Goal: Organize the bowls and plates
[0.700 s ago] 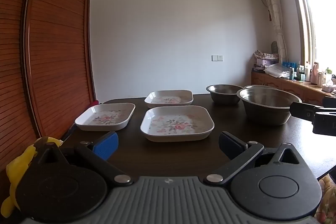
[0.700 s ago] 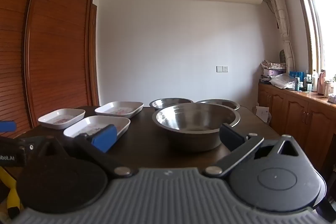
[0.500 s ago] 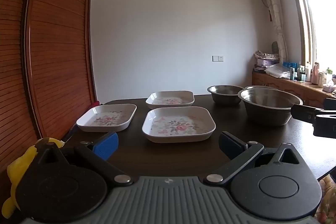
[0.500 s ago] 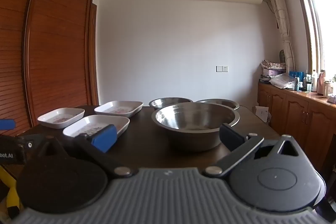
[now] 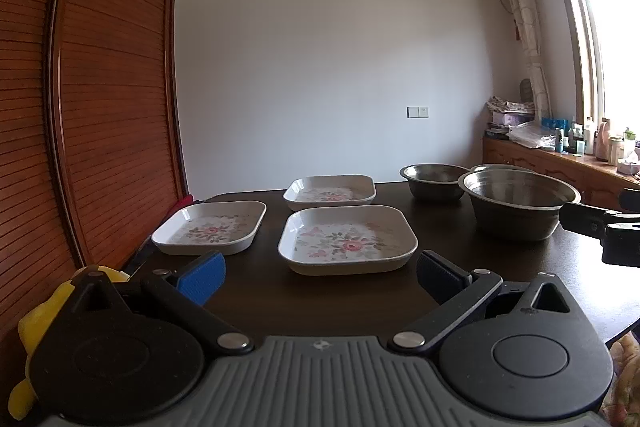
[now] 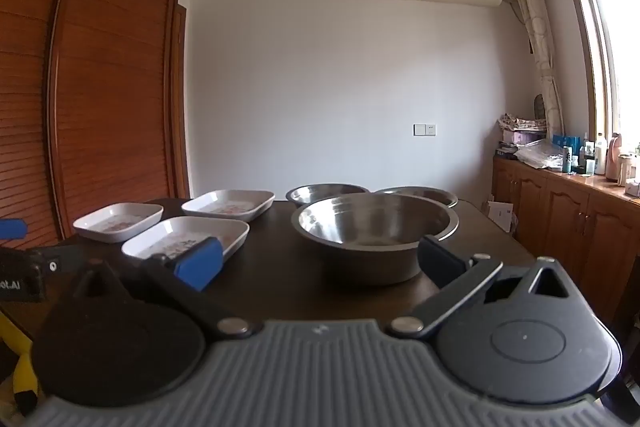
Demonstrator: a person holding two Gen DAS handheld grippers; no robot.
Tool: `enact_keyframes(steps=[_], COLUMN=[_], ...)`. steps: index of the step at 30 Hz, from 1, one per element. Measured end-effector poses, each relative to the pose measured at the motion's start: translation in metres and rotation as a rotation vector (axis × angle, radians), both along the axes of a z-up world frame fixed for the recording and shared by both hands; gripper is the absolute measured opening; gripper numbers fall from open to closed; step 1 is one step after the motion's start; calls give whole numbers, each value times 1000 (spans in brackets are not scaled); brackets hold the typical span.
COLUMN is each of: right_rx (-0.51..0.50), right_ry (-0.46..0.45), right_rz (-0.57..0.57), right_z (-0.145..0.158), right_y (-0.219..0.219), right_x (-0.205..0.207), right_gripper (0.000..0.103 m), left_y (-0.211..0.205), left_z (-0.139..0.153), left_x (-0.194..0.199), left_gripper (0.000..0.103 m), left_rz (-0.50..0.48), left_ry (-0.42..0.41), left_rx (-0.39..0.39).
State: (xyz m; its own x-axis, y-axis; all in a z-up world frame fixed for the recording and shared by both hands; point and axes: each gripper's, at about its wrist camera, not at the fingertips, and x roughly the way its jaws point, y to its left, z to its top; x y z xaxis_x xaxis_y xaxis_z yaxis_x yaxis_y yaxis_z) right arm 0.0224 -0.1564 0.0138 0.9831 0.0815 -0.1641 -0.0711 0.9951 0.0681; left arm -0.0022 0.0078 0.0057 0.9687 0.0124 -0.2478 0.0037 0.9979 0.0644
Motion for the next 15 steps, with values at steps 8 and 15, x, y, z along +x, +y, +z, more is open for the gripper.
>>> enact_keyframes(steps=[8, 15], right_rx=[-3, -1], right_ry=[1, 1], right_rz=[-1, 1], right_z=[0, 0], right_y=[0, 0], right_x=[1, 2], right_gripper=[103, 103], left_y=[2, 2], left_z=[2, 1], left_x=[-1, 1], left_gripper=[103, 103], left_rz=[2, -3], left_ry=[1, 6], left_rx=[2, -1])
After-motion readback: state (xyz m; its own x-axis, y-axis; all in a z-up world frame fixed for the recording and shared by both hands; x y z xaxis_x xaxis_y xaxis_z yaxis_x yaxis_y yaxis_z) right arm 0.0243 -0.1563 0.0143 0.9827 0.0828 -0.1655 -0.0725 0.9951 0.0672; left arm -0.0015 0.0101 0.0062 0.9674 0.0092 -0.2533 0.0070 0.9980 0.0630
